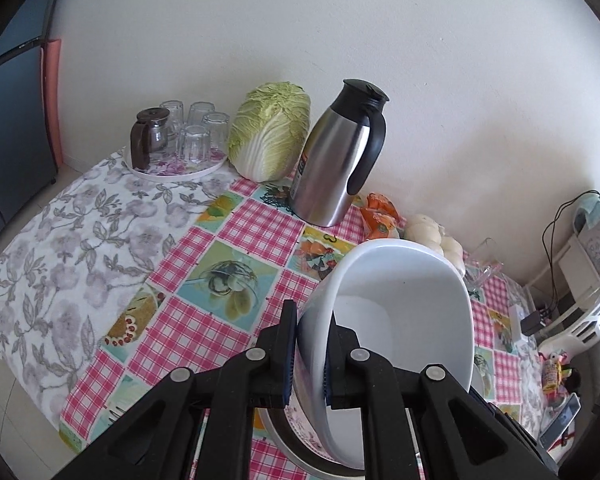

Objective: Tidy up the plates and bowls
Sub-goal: 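Lift the square white bowl and carry it over the steel basin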

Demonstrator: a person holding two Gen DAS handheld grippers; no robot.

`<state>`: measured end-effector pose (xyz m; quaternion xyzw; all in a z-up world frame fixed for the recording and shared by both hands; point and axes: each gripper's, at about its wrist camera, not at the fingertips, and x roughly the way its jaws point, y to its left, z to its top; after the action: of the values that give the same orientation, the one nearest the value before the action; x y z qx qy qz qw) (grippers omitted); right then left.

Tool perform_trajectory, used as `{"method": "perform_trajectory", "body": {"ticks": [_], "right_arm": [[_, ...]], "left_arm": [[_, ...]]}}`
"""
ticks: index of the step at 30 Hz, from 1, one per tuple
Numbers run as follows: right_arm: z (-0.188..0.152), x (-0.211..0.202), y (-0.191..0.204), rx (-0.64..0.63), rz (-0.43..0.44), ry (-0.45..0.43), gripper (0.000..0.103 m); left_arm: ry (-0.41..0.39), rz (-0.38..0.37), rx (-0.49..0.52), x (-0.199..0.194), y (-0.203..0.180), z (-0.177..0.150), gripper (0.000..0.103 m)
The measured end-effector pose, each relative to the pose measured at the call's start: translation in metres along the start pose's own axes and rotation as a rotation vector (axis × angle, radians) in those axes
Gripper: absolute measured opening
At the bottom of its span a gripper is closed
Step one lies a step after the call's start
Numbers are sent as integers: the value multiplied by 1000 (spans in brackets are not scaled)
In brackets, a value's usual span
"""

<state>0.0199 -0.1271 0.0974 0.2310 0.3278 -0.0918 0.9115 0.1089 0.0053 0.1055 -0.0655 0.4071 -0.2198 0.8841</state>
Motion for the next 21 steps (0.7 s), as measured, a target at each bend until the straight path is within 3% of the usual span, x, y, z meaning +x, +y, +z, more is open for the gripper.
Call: {"method": "perform_trajectory", "body": {"ticks": [21], "right_arm": [[8,-22,-56,71,16,-36,15]], "left_arm": [[12,-21,32,9,-55,-13,11]]}}
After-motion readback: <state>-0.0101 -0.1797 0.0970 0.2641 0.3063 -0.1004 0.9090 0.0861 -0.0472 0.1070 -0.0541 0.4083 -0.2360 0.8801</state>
